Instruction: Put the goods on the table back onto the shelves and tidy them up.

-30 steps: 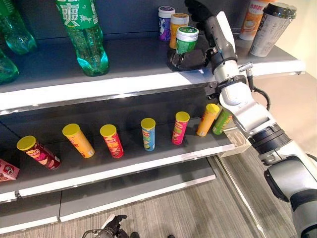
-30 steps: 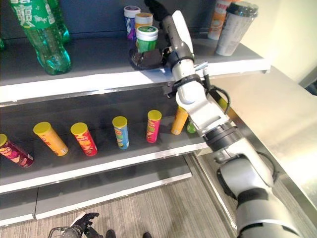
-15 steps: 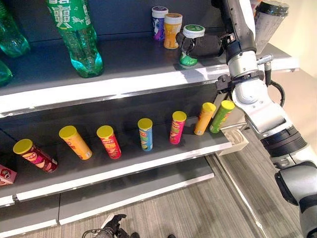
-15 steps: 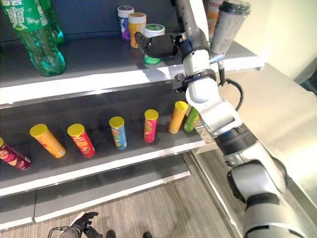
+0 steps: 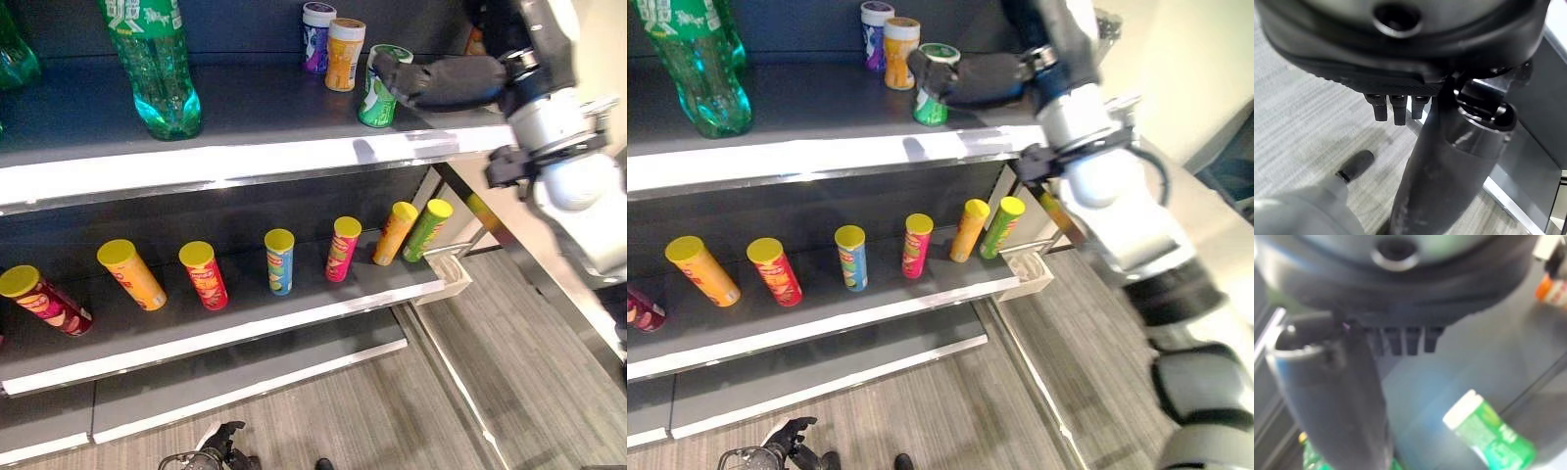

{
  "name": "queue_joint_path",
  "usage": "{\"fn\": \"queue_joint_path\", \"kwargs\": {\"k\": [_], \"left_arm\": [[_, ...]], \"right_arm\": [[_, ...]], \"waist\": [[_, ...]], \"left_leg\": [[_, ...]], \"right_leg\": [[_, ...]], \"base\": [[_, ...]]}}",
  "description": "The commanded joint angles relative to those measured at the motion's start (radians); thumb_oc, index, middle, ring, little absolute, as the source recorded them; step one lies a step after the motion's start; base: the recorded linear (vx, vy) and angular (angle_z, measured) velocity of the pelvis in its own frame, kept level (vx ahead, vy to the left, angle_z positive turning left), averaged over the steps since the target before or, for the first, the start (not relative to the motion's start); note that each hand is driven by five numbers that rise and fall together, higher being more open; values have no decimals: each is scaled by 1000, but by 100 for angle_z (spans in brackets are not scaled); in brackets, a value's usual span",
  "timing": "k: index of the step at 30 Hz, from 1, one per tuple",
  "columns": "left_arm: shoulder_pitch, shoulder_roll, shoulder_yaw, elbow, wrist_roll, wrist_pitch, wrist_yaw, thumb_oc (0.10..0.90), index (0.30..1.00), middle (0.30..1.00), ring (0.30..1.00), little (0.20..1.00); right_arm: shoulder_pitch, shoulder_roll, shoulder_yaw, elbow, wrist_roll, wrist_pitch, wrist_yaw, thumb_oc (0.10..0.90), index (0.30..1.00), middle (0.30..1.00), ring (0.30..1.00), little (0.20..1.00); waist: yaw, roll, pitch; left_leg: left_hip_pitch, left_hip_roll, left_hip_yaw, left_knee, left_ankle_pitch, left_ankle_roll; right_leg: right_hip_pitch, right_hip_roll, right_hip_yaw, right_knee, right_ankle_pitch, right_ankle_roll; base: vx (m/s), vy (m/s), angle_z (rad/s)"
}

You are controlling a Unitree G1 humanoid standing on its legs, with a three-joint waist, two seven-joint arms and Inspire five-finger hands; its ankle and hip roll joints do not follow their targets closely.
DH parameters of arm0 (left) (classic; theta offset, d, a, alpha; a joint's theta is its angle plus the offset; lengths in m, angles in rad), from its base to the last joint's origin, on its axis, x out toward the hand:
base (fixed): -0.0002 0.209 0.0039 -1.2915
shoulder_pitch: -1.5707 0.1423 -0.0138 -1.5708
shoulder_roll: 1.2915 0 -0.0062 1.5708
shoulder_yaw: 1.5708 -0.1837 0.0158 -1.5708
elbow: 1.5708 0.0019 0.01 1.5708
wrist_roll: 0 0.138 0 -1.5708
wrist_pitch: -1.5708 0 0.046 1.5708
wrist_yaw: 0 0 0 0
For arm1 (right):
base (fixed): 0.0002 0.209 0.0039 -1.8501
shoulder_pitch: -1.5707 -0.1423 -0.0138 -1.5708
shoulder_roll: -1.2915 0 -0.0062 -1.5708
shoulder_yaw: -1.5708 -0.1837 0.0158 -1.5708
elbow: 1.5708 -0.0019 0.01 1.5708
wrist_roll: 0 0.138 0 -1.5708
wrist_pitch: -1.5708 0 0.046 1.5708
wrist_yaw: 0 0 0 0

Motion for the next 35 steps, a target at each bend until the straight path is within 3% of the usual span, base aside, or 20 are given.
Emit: {"fn": "queue_joint_path", "kwargs": {"k": [1,3,5,6,7,9,10,11,14,17,18,19,20,21,22,23,25,28,31,35], "left_arm": [[-39,-8,0,73,-29,-44,-18,800,900,900,900,900],[-34,-11,6,70,-30,-47,-22,800,900,900,900,900],[-14,-32,30,61,-30,-54,-33,800,900,900,900,900],[-10,-33,37,59,-30,-56,-32,800,900,900,900,900],[-10,-31,30,58,-30,-56,-32,800,900,900,900,900],[-5,-35,51,51,-19,-55,-35,800,900,900,900,900],[-5,-33,47,50,-18,-55,-35,800,900,900,900,900],[-3,-33,54,44,-16,-57,-36,800,900,900,900,900],[-5,-35,55,30,-3,-58,-45,800,900,900,900,900],[-7,-32,48,7,10,-62,-59,800,900,900,900,900],[-13,-30,29,-3,19,-64,-70,800,900,900,900,900],[-13,-28,30,-3,19,-63,-70,800,900,900,900,900],[-12,-24,18,-14,23,-69,-81,800,900,900,900,900],[-7,-20,5,-20,29,-71,-94,800,900,900,900,900],[-4,-19,-25,-33,34,-70,-113,800,900,900,900,900],[-4,-18,-24,-33,34,-70,-113,800,900,900,900,900],[1,-24,-65,-36,35,-73,-125,800,900,900,900,900],[13,-30,-111,-27,35,-80,-128,800,900,900,900,900],[19,-30,-124,-6,33,-85,-124,800,900,900,900,900],[-20,-21,-103,33,-6,-77,-115,800,900,900,900,900]], "right_arm": [[241,-8,-386,-87,174,-198,76,800,900,900,900,900],[350,2,-482,-104,185,-212,87,800,900,900,900,900],[635,83,-743,-146,171,-237,93,800,900,900,900,900],[714,122,-810,-160,155,-242,91,800,900,900,900,900],[732,128,-826,-169,155,-241,90,800,900,900,900,900],[904,265,-943,-196,114,-229,96,800,900,900,900,900],[911,269,-948,-200,113,-229,96,800,900,900,900,900],[962,325,-956,-204,96,-217,99,800,900,900,900,900],[1055,454,-907,-209,29,-161,141,800,900,900,900,900],[1131,540,-749,-156,46,-96,217,800,900,900,900,900],[1184,570,-619,-111,59,-26,290,800,900,900,900,900],[1182,570,-617,-110,60,-27,291,800,900,900,900,900],[1193,564,-549,-70,92,2,341,800,900,900,900,900],[1207,567,-481,-7,110,39,375,800,900,900,900,900],[1188,561,-344,145,101,91,402,800,900,900,900,900],[1185,561,-341,148,101,89,402,800,900,900,900,900],[1126,589,-200,360,82,135,410,800,900,900,900,900],[1052,673,-94,628,72,165,394,800,900,900,900,900],[963,835,-101,994,96,175,342,800,900,900,900,900],[807,991,-316,1587,146,196,224,800,900,900,900,900]], "waist": [[-8,14,-71],[-14,11,-73],[-38,15,-76],[-38,17,-75],[-32,14,-75],[-42,27,-75],[-39,25,-76],[-43,30,-72],[-49,41,-70],[-51,47,-59],[-52,54,-49],[-53,51,-51],[-50,53,-47],[-49,53,-44],[-38,56,-37],[-39,54,-39],[-23,59,-30],[-1,66,-21],[17,73,-20],[32,99,-27]], "left_leg": [[150,19,79,5,-153,-50],[149,19,83,5,-154,-50],[150,19,96,5,-158,-46],[150,19,99,5,-159,-45],[150,19,99,5,-159,-45],[151,18,102,5,-164,-41],[151,18,102,5,-164,-41],[153,16,103,5,-165,-40],[151,14,106,5,-164,-38],[154,12,105,5,-161,-38],[159,11,103,5,-160,-39],[155,11,104,5,-156,-40],[153,10,102,5,-153,-42],[151,9,98,5,-151,-44],[154,10,94,5,-152,-46],[150,10,94,5,-149,-46],[154,10,86,5,-149,-47],[152,7,67,5,-146,-45],[148,3,53,5,-142,-43],[151,-2,37,5,-147,-38]], "right_leg": [[-45,13,11,47,2,88],[-46,14,14,45,3,89],[-53,16,22,46,5,94],[-55,16,25,46,5,95],[-55,16,25,46,5,95],[-61,15,30,47,3,96],[-61,15,30,47,3,96],[-62,15,30,48,3,96],[-68,14,34,49,3,96],[-70,12,33,52,3,95],[-67,11,30,56,-4,94],[-72,11,31,56,-1,94],[-73,9,28,57,-2,93],[-72,7,25,57,-2,93],[-66,3,18,56,-5,91],[-70,2,19,56,-3,91],[-62,-1,9,56,-7,89],[-54,-8,-5,56,-14,86],[-50,-12,-16,54,-17,84],[-35,-15,-25,49,-25,81]], "base": [[6,6,-27],[5,6,-23],[16,23,-22],[15,23,-17],[8,15,-5],[15,19,-24],[4,23,-23],[-12,13,-19],[-7,5,-5],[-31,-13,-5],[-43,-23,-1],[-51,-15,5],[-41,-25,8],[-37,-18,9],[-26,-21,7],[-23,-8,7],[-20,-18,5],[-12,-29,13],[4,-33,22],[36,-24,8]]}}
